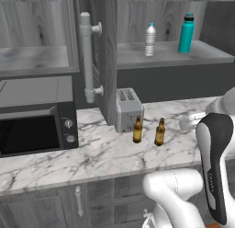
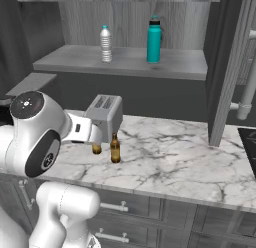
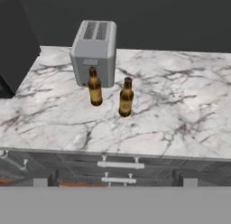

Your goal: Sort all alcoholic drinks to one cabinet, and non-alcoholic drinks to the other.

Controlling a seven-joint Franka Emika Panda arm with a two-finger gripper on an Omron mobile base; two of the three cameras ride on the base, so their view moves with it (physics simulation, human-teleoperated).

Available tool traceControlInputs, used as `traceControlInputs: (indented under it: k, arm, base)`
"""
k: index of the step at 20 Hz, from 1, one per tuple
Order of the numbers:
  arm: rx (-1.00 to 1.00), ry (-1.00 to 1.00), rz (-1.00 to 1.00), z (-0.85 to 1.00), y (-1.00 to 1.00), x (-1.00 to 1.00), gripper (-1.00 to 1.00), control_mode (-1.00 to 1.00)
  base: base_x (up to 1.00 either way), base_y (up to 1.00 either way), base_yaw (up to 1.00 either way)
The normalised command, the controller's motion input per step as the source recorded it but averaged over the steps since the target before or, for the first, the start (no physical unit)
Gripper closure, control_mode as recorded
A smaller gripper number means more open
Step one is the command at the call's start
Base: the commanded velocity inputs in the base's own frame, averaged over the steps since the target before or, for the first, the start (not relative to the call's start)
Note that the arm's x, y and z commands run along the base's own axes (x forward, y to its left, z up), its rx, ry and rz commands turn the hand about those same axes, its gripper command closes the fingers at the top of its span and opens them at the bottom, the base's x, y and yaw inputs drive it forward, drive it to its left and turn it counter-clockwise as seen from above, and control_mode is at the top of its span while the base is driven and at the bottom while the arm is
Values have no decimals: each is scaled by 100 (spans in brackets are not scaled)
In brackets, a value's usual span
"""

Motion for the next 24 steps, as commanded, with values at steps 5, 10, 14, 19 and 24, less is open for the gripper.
traceControlInputs:
  k: [5, 10, 14, 19, 24]
  arm:
    - [0, 2, 1, -14, 0, 6, -100, -100]
    - [0, 0, 0, -20, 0, 6, -100, -100]
    - [0, 0, 0, -16, 0, 3, -100, -100]
    - [0, 0, 0, -10, 0, 6, -100, -100]
    - [0, 2, 0, -4, 0, 11, -100, -100]
  base:
    - [0, 0, 0]
    - [0, 0, 0]
    - [0, 0, 0]
    - [0, 0, 0]
    - [0, 0, 0]
